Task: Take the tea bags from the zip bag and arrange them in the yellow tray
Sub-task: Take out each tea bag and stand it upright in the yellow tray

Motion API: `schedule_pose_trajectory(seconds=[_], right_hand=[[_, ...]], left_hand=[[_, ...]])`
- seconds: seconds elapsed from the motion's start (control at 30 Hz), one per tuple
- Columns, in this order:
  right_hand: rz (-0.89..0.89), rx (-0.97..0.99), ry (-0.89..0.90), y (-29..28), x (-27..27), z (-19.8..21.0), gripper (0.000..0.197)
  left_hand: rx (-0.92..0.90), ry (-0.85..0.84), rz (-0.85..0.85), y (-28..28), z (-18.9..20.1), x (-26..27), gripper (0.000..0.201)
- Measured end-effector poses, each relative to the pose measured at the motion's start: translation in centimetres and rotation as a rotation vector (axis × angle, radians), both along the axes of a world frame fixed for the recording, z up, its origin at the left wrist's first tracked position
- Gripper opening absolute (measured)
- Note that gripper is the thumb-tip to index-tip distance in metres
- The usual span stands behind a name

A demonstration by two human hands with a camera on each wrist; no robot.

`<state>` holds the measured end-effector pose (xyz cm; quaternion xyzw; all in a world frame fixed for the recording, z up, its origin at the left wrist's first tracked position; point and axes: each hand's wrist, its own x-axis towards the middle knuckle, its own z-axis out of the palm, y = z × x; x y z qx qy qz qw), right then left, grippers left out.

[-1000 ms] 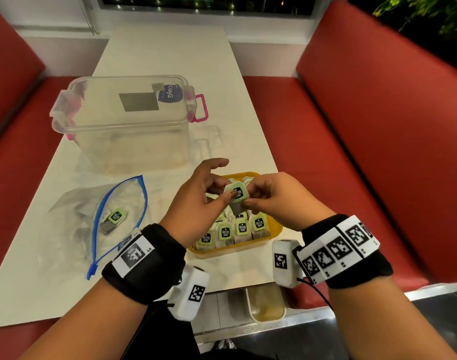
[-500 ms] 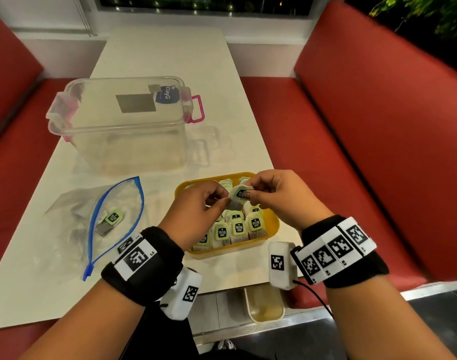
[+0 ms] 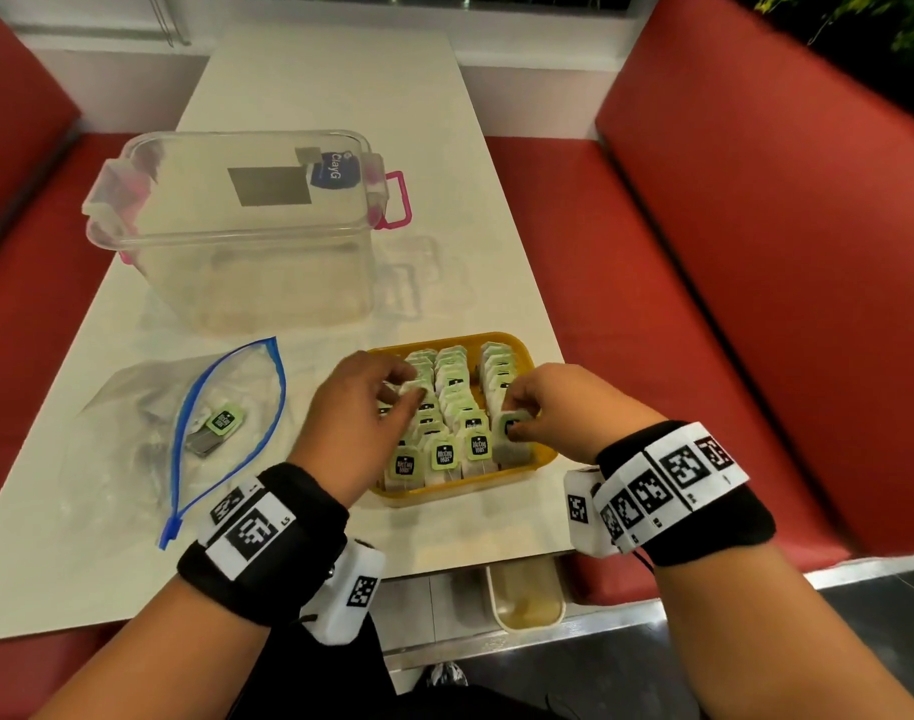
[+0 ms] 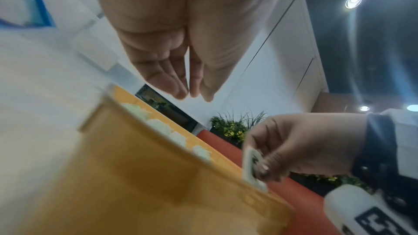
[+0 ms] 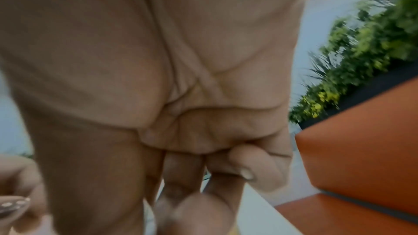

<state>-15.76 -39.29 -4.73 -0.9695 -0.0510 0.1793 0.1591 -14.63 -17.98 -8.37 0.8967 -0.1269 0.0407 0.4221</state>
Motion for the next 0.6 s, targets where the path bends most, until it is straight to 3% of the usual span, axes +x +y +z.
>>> schedule_pose_trajectory(seconds=[0.07, 0.17, 0.3, 0.6], right_hand=[[0.017, -0.108, 0.069, 0.3, 0.1, -0.3, 0.017], [0.022, -0.204, 0.108, 0.9, 0.3, -0.6, 0.029], [0.031, -0.325, 0.126, 1.8, 0.4, -0.8, 0.031], [0.054, -0.529, 0.002, 2.4, 0.3, -1.9, 0.027]], left_hand=[[0.101, -0.041, 0.062, 1.4, -0.6, 0.3, 0.007], [0.184, 0.033, 0.118, 2.7, -1.7, 0.2, 0.015], [0.143, 0.150, 0.131, 2.8, -2.4, -0.2, 0.022], [0.111, 0.199, 0.140, 2.6, -1.9, -0.2, 0.023]])
